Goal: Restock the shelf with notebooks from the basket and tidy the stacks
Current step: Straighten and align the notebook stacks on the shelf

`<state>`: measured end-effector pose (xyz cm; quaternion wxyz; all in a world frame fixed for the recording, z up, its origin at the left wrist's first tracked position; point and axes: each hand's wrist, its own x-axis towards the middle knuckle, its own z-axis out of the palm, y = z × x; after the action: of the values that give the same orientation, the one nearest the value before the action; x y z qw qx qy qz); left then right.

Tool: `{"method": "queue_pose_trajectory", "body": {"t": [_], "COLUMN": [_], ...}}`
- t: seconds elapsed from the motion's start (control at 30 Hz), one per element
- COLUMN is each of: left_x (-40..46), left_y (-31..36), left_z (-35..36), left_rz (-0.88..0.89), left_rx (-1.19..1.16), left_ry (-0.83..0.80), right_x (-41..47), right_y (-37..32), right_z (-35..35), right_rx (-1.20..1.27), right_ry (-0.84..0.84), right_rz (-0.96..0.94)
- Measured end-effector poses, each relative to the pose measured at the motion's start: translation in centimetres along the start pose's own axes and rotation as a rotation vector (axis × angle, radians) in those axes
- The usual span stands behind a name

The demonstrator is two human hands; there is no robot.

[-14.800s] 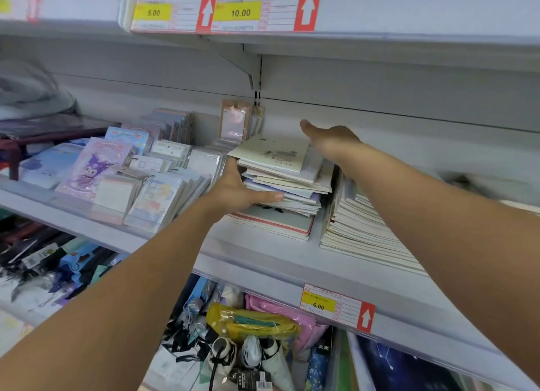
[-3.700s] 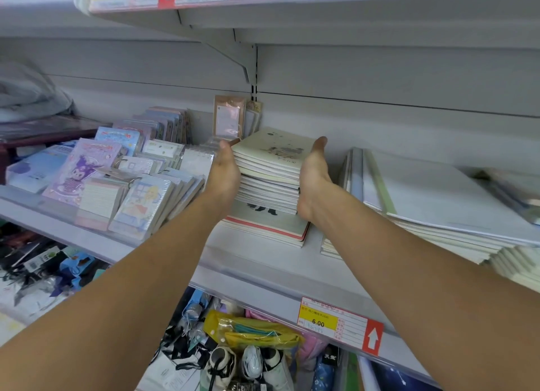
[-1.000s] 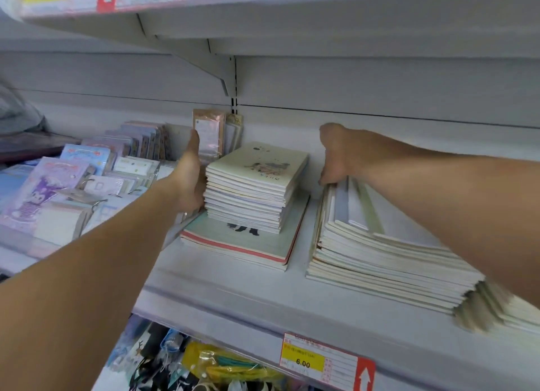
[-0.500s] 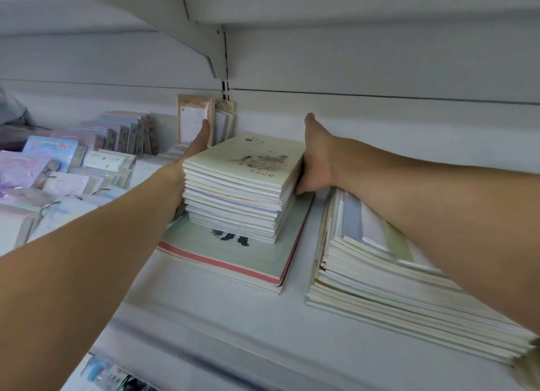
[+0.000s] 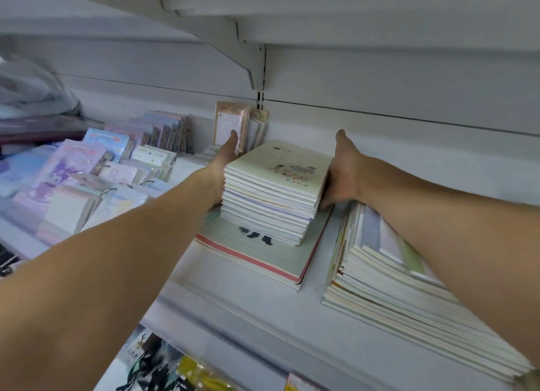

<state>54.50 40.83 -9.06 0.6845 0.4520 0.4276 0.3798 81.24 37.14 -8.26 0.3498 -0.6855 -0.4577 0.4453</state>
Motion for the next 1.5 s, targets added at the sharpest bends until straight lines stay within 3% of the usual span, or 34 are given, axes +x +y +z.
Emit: {"method": "queue_pose_trajectory", "body": {"t": [0.03,0.13,0.27,0.33,0.4,0.5,0.57,0.67,0.83,1.07,1.17,1.3,1.4,1.5], "left_x": [-0.9,-3.5,-7.9,-8.6,-8.6,-8.1,-8.3,-7.5,-5.8,-6.1,-5.8,-5.3,-5.2,-5.4], "left_y": [0.1,1.0,1.8,0.9,-1.1,-4.4,-5.8,-6.9,-7.8,-7.2,-7.2,-7.6,-7.8,-7.8], "left_z": [-0.1,-1.2,-2.1,-3.6,-4.2,-3.1,-2.3,-2.6,-3.4,-4.3,-4.6,-4.6,-4.6,-4.5], "left_rz": [-0.028,0.059,0.563,0.570,0.435,0.640,0.737,0.554,0.526,0.499,0.521,0.528,0.544,0.548], "left_rx": [-0.010,0.108,0.765,1.050,1.057,0.923,0.813,0.673,0.457,0.663,0.654,0.651,0.662,0.670], "left_ry": [-0.062,-0.074,0.098,0.135,0.189,0.399,0.525,0.517,0.450,0.341,0.355,0.356,0.369,0.383], "right_x": [2.4,-1.6,-8.9,-10.9,-12.6,-12.0,-10.1,-7.4,-5.8,-6.8,-5.9,-3.0,-1.5,-1.2], "right_y": [-0.3,-3.0,-7.1,-8.8,-10.4,-11.2,-10.7,-10.2,-9.9,-11.5,-13.2,-10.8,-8.9,-8.7], "right_z": [-0.5,3.5,6.1,6.0,7.0,11.4,14.3,15.7,15.7,14.8,13.6,13.3,13.8,14.3], "right_rx": [0.139,0.136,-0.476,-0.832,-1.168,-1.269,-1.343,-1.465,-1.396,-1.367,-1.005,-1.004,-0.838,-0.796], "right_ry": [-0.064,0.048,0.241,0.237,0.036,-0.248,-0.309,-0.227,-0.192,-0.291,-0.108,-0.041,0.090,0.089], "right_rz": [-0.030,-0.053,-0.252,-0.421,-0.570,-0.729,-0.763,-0.724,-0.723,-0.692,-0.622,-0.456,-0.464,-0.482]}}
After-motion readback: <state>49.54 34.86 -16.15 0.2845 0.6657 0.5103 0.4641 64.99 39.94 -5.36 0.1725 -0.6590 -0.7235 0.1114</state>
